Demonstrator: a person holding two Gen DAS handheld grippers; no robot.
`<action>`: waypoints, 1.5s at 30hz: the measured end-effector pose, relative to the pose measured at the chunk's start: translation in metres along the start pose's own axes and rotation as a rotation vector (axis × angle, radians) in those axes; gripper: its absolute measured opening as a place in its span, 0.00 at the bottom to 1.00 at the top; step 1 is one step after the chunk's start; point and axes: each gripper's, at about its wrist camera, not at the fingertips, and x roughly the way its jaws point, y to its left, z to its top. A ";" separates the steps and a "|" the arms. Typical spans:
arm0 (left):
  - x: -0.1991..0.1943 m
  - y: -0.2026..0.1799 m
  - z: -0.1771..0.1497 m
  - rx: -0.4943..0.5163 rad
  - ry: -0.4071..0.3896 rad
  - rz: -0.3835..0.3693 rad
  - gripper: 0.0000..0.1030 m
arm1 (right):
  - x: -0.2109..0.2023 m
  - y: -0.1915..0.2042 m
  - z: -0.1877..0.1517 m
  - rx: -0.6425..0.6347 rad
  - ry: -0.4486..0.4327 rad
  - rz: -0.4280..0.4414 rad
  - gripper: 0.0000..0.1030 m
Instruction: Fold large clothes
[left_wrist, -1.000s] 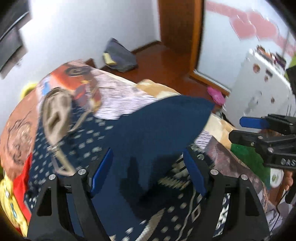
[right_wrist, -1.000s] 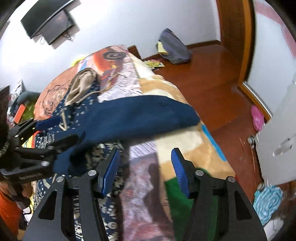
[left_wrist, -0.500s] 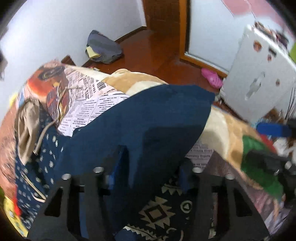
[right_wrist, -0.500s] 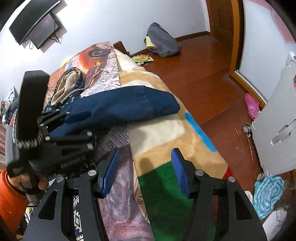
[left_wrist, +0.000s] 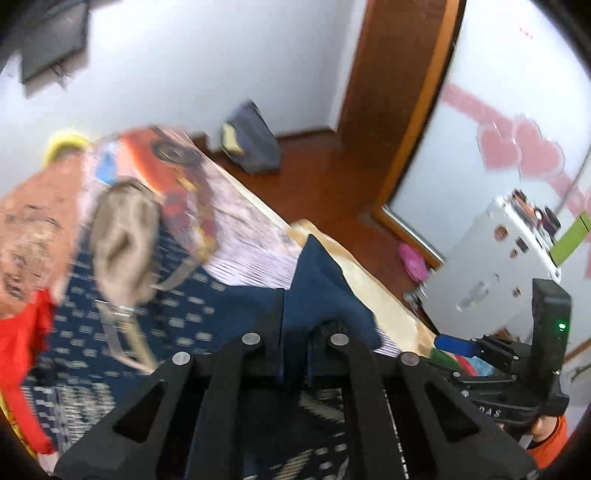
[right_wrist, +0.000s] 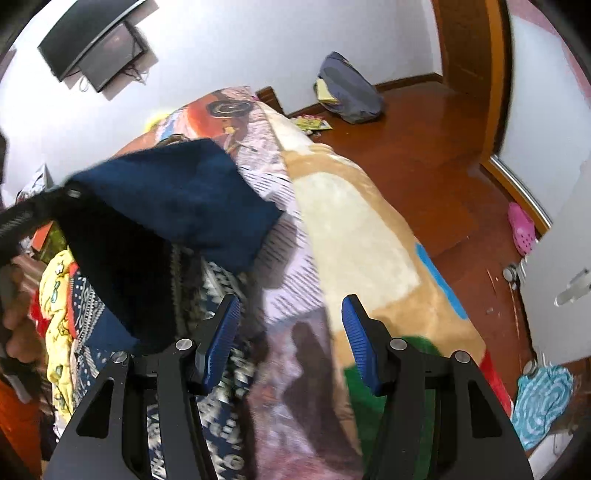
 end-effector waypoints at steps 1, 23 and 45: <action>-0.014 0.009 -0.001 -0.008 -0.026 0.021 0.06 | 0.001 0.006 0.002 -0.012 -0.003 0.009 0.52; -0.025 0.146 -0.186 -0.137 0.226 0.367 0.48 | 0.066 0.060 -0.021 -0.208 0.145 -0.059 0.55; 0.053 0.085 -0.124 0.044 0.243 0.316 0.63 | 0.067 0.061 -0.023 -0.204 0.145 -0.047 0.60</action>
